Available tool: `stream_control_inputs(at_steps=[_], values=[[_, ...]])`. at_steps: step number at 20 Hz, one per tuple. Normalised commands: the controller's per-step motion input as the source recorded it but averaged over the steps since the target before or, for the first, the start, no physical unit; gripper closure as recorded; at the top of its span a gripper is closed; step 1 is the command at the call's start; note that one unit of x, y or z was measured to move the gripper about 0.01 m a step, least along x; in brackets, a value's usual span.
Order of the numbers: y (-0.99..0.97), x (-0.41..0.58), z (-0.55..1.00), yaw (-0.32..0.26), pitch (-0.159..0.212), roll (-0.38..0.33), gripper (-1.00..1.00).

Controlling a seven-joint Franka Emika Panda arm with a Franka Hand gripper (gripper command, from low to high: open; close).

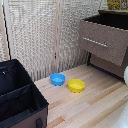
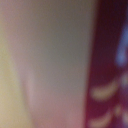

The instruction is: Locate and clasp the grip of the topmost drawer. Steadily and circumspectly yank the drawer open. Discover and seize the nutrition bar using your clamp. Deposit the nutrition bar in the accessible drawer. Unclench the nutrition bar.

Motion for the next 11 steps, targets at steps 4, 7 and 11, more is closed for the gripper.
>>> stream_control_inputs(at_steps=[4, 7, 11], values=[[0.00, 0.047, 0.02, 0.006, 0.007, 0.000, -1.00], [-0.02, 0.049, 0.04, -0.008, 0.016, 0.007, -1.00], [0.00, 0.019, 0.01, -0.024, 0.007, 0.002, -1.00]])
